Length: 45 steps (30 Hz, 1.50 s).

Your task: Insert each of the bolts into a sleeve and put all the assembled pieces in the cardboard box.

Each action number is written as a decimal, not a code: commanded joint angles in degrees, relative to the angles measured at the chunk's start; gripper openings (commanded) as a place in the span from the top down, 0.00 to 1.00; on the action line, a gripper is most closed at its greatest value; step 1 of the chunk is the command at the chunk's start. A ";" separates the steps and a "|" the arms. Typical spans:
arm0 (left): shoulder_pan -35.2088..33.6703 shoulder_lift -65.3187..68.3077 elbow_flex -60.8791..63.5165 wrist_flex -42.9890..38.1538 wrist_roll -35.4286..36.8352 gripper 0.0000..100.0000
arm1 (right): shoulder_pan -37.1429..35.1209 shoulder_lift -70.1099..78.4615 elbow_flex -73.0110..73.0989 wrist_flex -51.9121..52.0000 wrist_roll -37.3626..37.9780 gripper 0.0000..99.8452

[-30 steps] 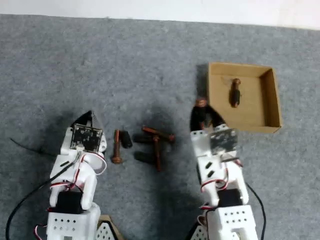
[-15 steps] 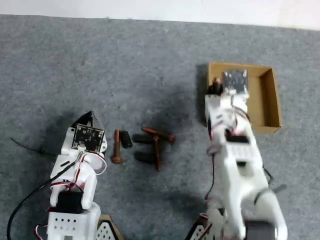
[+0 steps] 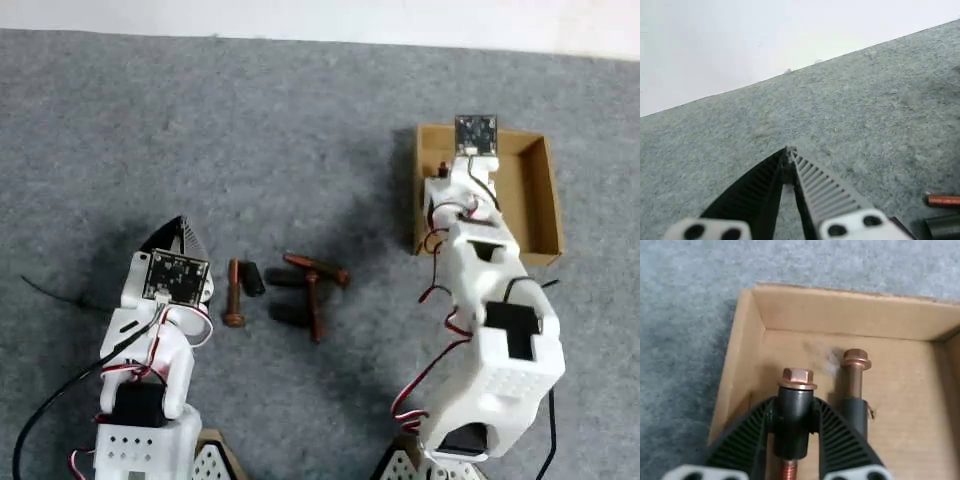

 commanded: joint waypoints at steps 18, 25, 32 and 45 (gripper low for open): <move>-0.22 -0.31 1.19 -1.41 -0.26 1.00 | 1.01 0.31 -3.03 -0.13 -10.20 0.85; -0.22 -0.31 1.19 -1.41 -0.26 1.00 | 0.57 -5.58 -1.98 0.13 -10.55 0.85; -0.22 -0.31 1.19 -1.41 -0.26 1.00 | -4.70 -24.04 13.05 0.31 -10.55 0.85; -0.22 -0.40 1.19 -1.49 -0.26 1.00 | -26.15 -49.89 38.46 0.66 -7.74 0.85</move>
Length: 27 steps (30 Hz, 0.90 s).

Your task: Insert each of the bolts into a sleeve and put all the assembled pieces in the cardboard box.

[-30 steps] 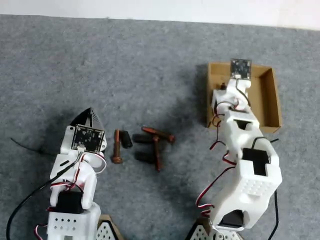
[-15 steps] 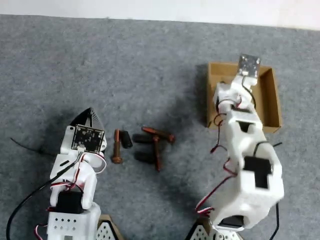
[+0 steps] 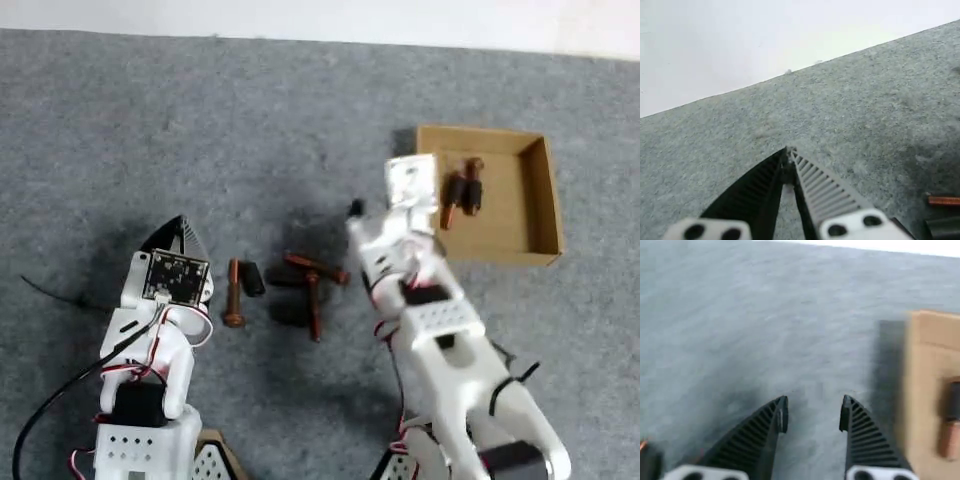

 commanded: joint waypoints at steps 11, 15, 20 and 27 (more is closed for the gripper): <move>-0.22 -0.40 1.19 -1.32 -0.26 1.00 | -6.64 -4.62 7.69 0.13 11.08 0.85; -0.22 -0.40 1.19 -1.32 -0.26 1.00 | -8.48 -4.53 8.04 0.13 11.34 0.85; -0.22 -0.40 1.19 -2.02 -0.18 1.00 | -11.21 -4.26 8.04 0.31 11.43 0.85; -0.31 -0.31 1.19 -2.11 -0.18 1.00 | -14.90 -4.09 8.13 0.57 11.52 0.85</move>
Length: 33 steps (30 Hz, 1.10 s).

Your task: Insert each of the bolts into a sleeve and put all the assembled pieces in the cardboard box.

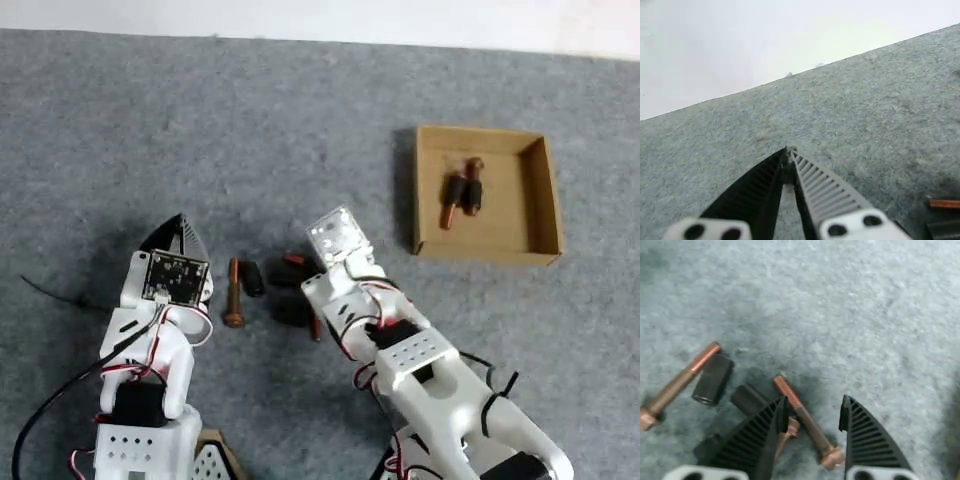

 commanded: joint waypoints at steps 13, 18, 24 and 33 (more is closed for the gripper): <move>-0.57 -0.31 1.19 -1.41 -0.26 1.00 | -4.97 -1.27 -0.57 4.53 0.62 0.85; -0.57 -0.31 1.19 -1.41 -0.26 1.00 | -5.41 -1.27 -0.66 4.70 0.62 0.85; -0.40 -0.31 1.19 -1.41 -0.26 1.00 | -5.32 -1.27 -0.66 4.79 0.62 0.85; -0.48 -0.31 1.19 -1.41 -0.35 1.00 | -5.93 -1.19 -0.84 4.88 0.62 0.85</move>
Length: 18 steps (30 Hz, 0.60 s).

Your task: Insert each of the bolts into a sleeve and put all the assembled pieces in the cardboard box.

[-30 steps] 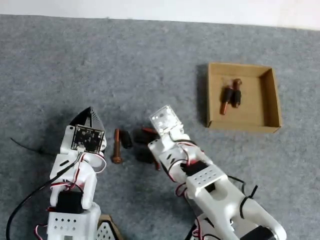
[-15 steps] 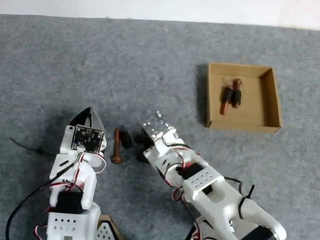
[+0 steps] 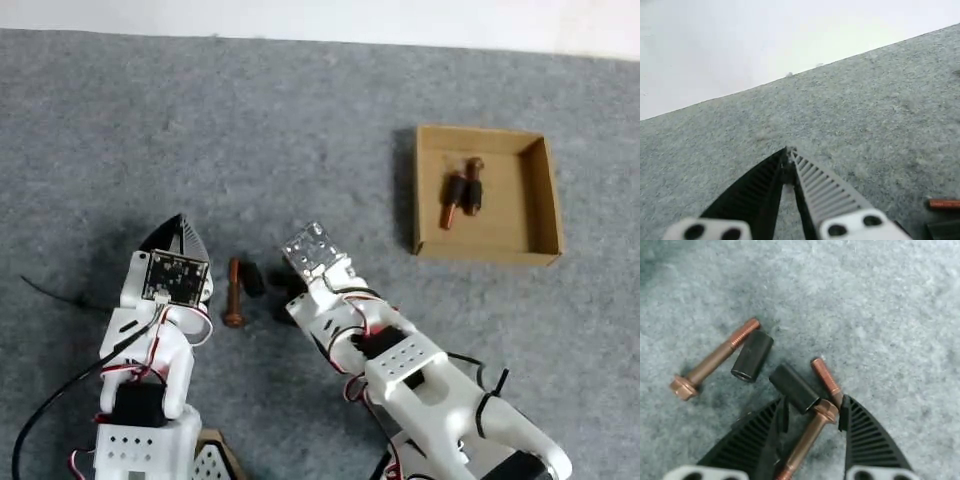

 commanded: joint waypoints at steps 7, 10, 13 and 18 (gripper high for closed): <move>-0.40 -0.31 1.19 -1.32 -0.35 1.00 | -4.53 -1.19 -4.35 6.20 6.59 0.85; -0.48 -0.31 1.19 -1.32 -0.35 1.00 | -4.53 -0.57 -6.99 7.60 6.59 0.85; -0.48 -0.31 1.19 -1.32 -0.44 1.00 | -4.53 4.26 -9.19 7.43 6.59 0.85; -0.48 -0.22 1.19 -1.32 -0.44 1.00 | -4.09 18.33 -17.89 7.43 6.86 0.85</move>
